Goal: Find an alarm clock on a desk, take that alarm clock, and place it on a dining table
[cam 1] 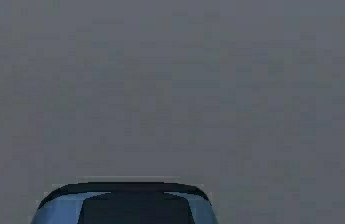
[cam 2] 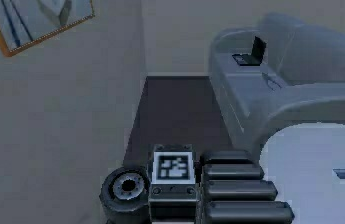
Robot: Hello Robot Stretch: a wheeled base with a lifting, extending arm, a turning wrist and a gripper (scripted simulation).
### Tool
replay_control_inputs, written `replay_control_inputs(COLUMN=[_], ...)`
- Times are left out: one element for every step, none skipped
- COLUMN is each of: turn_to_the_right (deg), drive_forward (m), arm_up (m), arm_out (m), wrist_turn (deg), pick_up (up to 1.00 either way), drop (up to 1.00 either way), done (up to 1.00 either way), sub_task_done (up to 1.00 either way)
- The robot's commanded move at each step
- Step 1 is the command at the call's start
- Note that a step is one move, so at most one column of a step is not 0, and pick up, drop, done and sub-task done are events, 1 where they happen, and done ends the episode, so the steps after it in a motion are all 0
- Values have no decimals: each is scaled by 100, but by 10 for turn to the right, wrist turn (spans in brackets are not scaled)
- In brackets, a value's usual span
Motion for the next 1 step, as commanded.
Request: replay_control_inputs(turn_to_the_right=[450], drive_forward=[0], arm_up=[0], arm_out=[0], wrist_turn=[0], pick_up=[0], drop=[0], done=[0], sub_task_done=[0])
